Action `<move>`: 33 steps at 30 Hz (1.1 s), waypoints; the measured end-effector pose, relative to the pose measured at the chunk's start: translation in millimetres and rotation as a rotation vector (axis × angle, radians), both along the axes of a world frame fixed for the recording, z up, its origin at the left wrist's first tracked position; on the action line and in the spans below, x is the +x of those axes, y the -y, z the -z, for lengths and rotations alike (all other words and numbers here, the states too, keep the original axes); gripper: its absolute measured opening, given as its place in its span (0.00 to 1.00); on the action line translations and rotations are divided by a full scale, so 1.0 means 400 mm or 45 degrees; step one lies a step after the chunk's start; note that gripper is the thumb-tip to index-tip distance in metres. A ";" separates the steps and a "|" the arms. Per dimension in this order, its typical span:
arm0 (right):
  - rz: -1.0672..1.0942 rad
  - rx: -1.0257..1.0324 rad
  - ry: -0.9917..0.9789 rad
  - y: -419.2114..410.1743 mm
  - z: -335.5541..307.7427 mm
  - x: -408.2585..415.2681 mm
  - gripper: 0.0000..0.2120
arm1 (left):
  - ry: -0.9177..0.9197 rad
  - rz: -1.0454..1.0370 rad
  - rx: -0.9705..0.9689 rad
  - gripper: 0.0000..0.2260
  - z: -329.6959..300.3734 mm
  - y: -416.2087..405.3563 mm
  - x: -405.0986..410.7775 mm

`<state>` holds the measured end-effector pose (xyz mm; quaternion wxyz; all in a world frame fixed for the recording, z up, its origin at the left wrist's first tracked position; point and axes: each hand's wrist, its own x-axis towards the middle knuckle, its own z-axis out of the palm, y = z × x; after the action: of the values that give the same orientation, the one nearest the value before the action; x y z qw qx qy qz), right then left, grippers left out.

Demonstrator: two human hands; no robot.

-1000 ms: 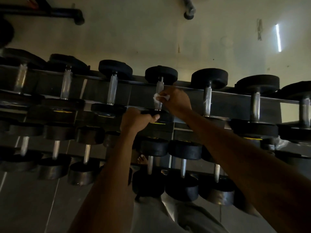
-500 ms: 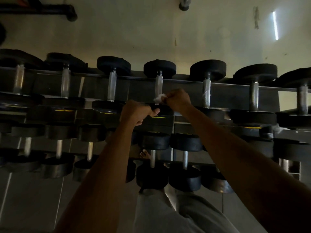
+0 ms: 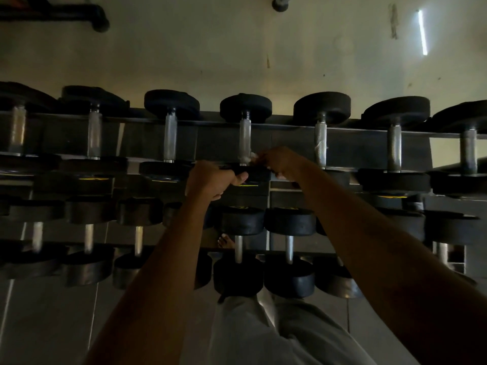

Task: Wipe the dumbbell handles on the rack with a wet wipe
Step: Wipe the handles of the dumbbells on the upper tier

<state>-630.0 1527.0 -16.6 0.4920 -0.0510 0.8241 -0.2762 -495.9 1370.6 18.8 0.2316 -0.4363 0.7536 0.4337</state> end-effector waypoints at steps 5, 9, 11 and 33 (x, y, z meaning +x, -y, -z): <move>0.693 -0.155 0.228 0.037 0.004 -0.010 0.08 | 0.003 0.025 0.002 0.20 0.002 0.002 -0.003; 0.869 -0.173 0.123 0.087 0.016 -0.038 0.13 | -0.011 0.005 0.008 0.22 0.012 0.006 0.002; 0.790 -0.140 0.089 0.114 0.006 -0.062 0.16 | -0.027 -0.011 0.012 0.21 0.015 0.007 0.005; -0.842 0.086 -1.311 0.181 -0.021 -0.102 0.09 | -0.120 -0.039 0.001 0.36 0.064 0.005 0.037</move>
<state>-671.0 1454.5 -8.1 0.0918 -0.4155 0.9047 -0.0226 -481.1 1368.6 -7.0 0.1894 -0.4266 0.7569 0.4575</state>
